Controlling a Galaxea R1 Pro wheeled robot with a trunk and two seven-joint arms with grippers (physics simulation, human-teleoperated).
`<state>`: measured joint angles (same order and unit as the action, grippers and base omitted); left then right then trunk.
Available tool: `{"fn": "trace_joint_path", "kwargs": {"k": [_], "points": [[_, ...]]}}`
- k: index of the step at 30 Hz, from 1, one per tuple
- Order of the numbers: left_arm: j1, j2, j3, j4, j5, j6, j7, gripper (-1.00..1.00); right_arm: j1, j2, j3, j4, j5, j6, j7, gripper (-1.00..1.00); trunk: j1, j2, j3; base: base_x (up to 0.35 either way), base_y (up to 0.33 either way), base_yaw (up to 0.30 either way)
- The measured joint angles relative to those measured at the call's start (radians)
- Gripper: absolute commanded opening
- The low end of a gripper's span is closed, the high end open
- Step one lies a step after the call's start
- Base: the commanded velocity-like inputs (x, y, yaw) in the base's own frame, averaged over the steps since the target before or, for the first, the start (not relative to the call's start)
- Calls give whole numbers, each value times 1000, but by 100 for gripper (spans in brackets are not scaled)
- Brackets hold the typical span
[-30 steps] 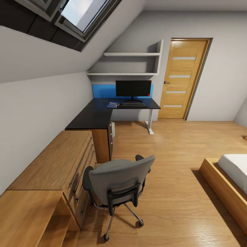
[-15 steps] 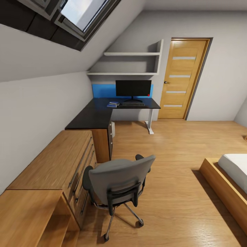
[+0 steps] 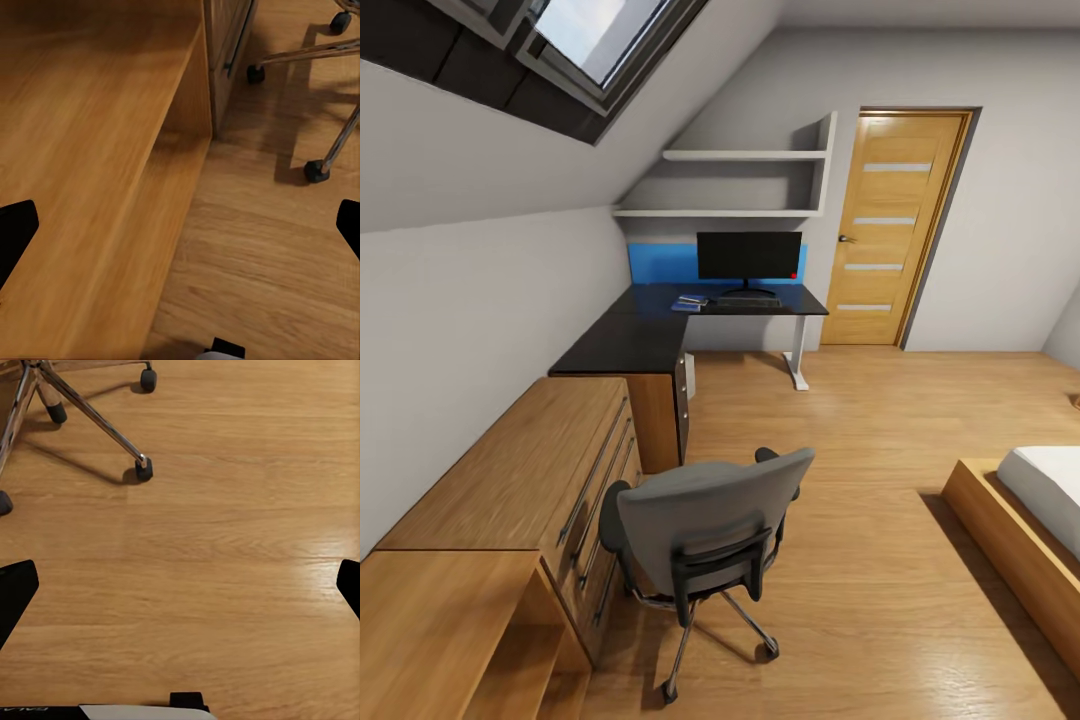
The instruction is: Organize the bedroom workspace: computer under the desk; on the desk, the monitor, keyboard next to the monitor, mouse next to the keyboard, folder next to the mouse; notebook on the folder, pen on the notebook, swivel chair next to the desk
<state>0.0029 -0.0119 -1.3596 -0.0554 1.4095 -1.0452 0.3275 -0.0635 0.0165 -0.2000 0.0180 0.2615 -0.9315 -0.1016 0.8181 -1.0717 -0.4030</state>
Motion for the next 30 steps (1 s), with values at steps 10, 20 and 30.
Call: {"fn": "trace_joint_path", "kwargs": {"k": [10, 20, 30], "points": [[0, 0, 0, 0, 12, 0, -1, 100, 0, 0, 0, 0, 1, 0, 0, 100, 0, 0, 0, 0, 0, 0], [0, -9, -1, 0, 12, 0, -1, 100, 0, 0, 0, 0, 1, 0, 0, 100, 38, -70, -31, 0, 0, 0], [-1, -14, 0, 0, 13, 39, 0, 100, 0, 0, 0, 0, 1, 0, 1, 100, 77, -140, -63, 0, 0, 0]]}}
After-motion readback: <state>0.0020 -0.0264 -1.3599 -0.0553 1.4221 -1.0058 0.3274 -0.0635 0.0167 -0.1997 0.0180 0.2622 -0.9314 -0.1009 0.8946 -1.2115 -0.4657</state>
